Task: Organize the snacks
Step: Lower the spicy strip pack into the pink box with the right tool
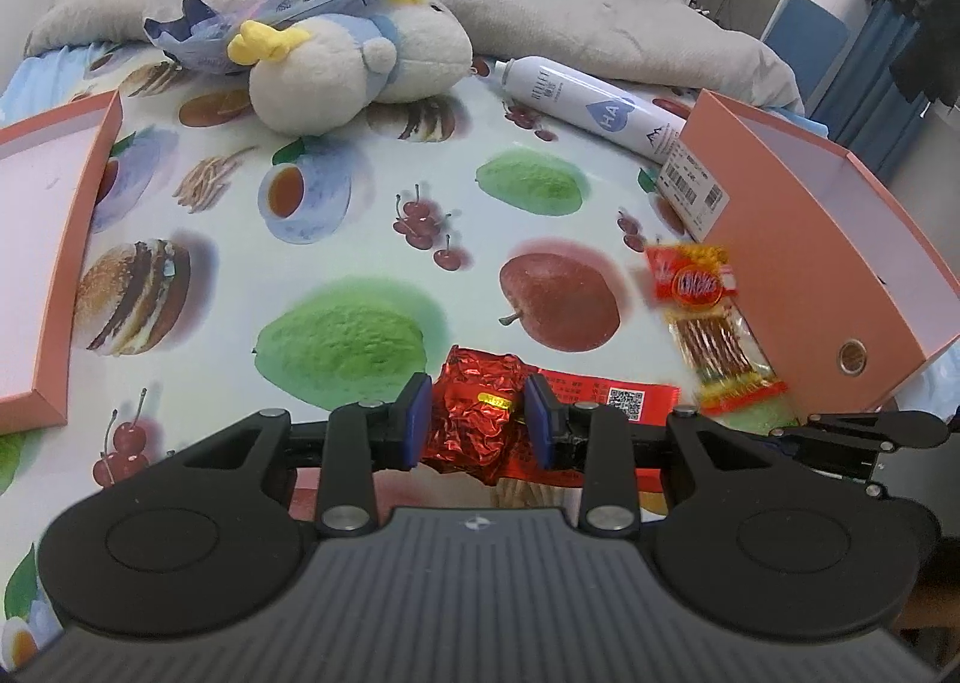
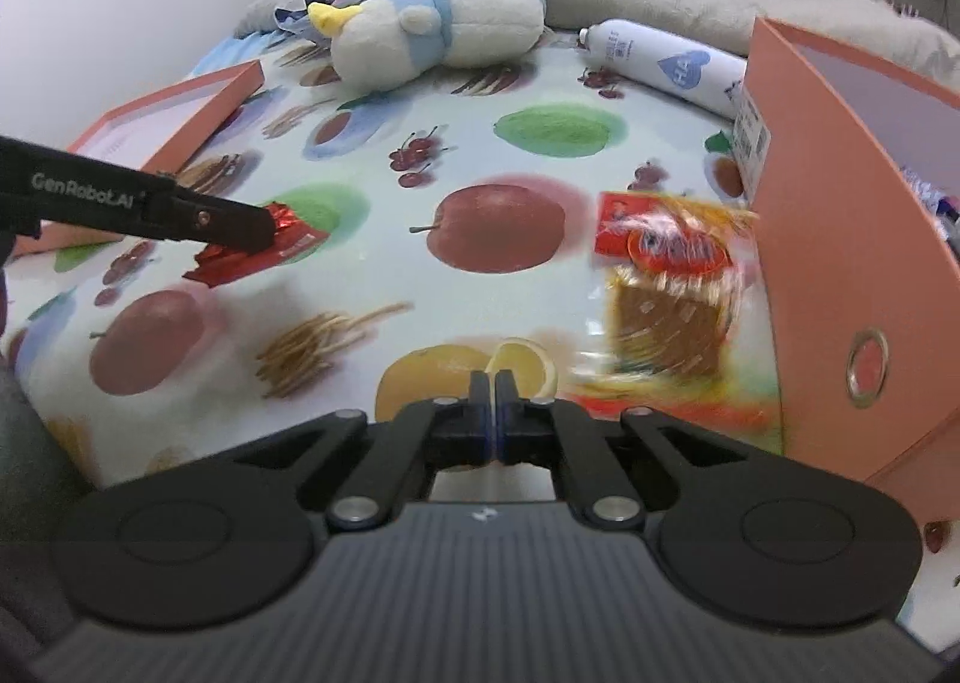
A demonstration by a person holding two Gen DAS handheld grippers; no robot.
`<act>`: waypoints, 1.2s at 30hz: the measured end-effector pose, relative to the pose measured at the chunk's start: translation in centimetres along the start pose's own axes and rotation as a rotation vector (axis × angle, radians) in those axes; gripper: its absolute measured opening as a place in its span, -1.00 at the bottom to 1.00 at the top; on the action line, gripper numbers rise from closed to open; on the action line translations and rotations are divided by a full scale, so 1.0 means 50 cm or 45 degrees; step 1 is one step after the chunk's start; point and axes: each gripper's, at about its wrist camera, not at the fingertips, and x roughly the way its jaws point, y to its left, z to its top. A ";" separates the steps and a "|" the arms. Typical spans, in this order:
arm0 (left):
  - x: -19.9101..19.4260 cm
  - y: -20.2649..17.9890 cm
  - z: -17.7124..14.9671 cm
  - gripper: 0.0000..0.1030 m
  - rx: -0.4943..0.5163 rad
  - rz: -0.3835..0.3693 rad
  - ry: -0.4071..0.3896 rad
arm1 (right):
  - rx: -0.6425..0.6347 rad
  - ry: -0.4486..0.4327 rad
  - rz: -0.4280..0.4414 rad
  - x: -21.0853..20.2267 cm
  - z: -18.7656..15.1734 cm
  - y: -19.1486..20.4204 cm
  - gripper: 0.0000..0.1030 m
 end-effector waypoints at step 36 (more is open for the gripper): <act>0.008 0.044 -0.001 -0.25 -0.091 0.002 -0.011 | -0.246 -0.131 -0.884 0.175 0.120 0.031 -0.37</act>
